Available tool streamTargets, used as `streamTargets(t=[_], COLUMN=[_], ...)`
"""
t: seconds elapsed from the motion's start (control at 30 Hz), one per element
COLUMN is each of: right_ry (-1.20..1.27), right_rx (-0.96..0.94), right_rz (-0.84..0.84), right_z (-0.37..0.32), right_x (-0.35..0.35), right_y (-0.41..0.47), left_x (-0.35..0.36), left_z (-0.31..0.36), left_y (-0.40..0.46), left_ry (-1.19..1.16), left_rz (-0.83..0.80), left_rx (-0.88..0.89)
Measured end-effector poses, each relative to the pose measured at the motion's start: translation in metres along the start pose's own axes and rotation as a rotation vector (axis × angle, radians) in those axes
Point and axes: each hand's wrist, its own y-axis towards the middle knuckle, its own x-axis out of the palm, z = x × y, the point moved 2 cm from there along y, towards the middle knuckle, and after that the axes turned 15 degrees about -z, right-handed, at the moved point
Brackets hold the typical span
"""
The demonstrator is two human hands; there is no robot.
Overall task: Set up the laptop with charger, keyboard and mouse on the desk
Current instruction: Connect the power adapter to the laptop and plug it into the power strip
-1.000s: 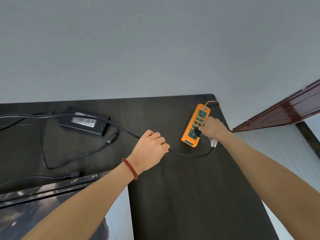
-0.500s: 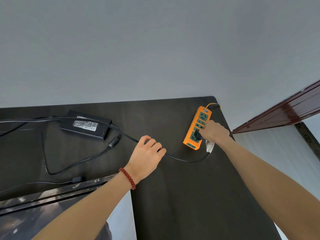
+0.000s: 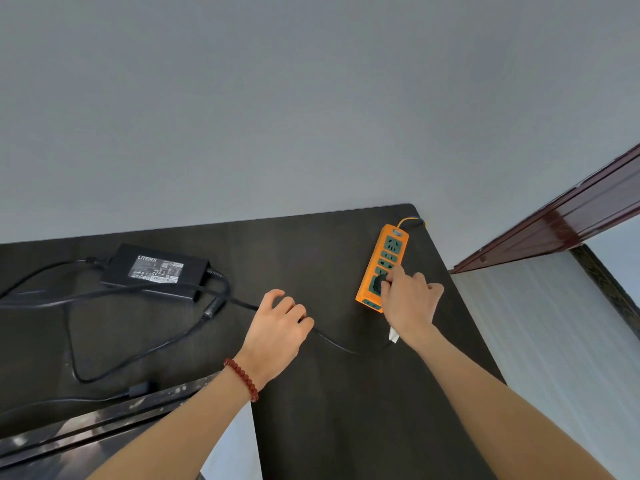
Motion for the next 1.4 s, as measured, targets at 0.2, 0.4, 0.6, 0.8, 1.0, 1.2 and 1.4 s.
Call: streamTargets(t=[0.2,0.4,0.6,0.8,1.0,1.2,1.4], right_ry=[0.304,0.405,0.390,-0.034,-0.051,0.204,0.214], right_rx=[0.059,0.053,0.086,-0.030,-0.107,-0.050,-0.041], right_rz=[0.010,-0.073,-0.203,-0.176,-0.079,-0.069,-0.122], right_z=[0.013,0.020,0.026,-0.001,-0.011,0.003,0.003], right_x=[0.016,0.010,0.000,-0.018,0.002,0.025,0.022], right_y=[-0.011,-0.001,0.014,0.025,0.014,0.004,0.013], left_x=[0.000,0.002,0.002,0.001,0.006,0.009,0.012], left_z=[-0.002,0.010,0.017,0.010,0.005,0.007,0.007], left_y=[0.005,0.016,0.023,0.028,0.027,0.029,0.030], left_ry=[-0.036,-0.059,-0.087,-0.107,-0.121,-0.139,-0.142], left_rz=[0.013,-0.041,-0.027,-0.016,-0.033,-0.035,-0.047], left_rx=[0.003,0.041,0.047,0.019,0.009,-0.002,0.004])
